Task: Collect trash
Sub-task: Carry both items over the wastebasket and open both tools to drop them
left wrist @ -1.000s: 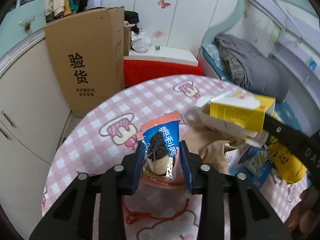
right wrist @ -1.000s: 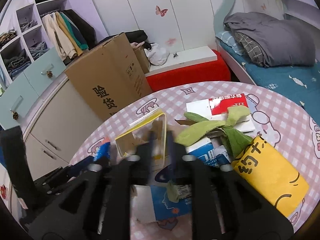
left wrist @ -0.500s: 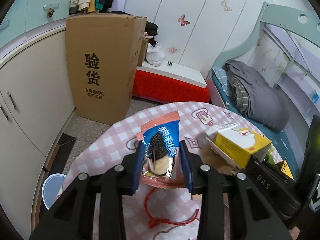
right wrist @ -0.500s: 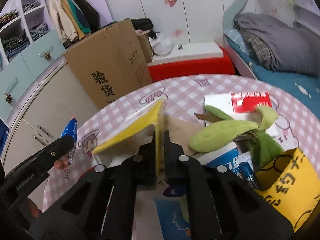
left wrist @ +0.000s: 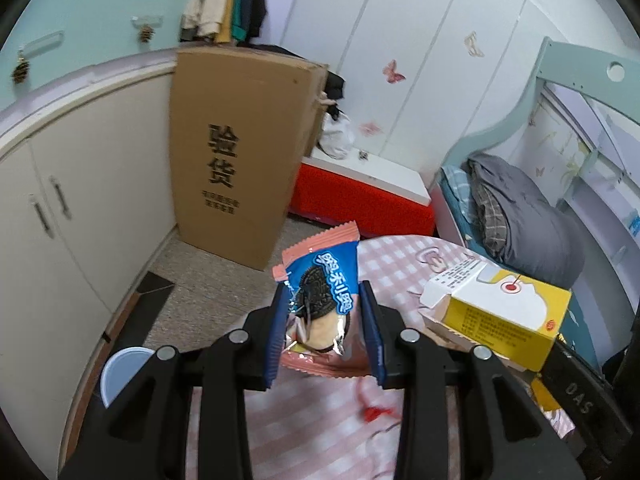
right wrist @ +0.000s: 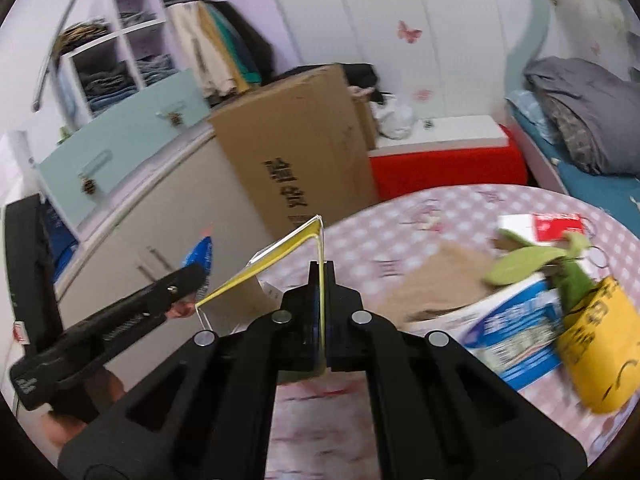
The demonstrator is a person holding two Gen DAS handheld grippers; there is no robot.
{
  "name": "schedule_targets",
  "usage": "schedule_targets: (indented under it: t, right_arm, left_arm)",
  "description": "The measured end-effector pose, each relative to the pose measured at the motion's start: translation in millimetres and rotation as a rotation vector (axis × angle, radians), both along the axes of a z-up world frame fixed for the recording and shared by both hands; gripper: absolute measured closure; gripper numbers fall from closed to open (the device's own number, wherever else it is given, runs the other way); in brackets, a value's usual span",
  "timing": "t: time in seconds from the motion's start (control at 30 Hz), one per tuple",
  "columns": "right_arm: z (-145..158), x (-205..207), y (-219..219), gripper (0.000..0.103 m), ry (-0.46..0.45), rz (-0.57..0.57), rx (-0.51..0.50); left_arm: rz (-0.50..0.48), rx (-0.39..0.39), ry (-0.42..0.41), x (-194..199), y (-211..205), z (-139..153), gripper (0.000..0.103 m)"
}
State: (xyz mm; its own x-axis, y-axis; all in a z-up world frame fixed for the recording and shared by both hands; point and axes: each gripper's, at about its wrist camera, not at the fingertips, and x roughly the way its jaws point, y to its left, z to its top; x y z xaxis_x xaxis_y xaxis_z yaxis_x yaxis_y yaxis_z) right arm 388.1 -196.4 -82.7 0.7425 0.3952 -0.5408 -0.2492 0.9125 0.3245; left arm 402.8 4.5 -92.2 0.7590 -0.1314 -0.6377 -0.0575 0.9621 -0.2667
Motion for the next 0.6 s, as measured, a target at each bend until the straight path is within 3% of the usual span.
schedule_targets:
  t: [0.27, 0.6]
  right_arm:
    - [12.3, -38.0, 107.7, 0.101, -0.023, 0.175, -0.037]
    - [-28.3, -58.0, 247.6, 0.101, 0.044, 0.362, -0.082]
  left_arm:
    - [0.136, -0.013, -0.013, -61.2, 92.3, 3.9, 0.069]
    - [0.373, 0.025, 0.085, -114.2, 229.1, -41.4, 0.069]
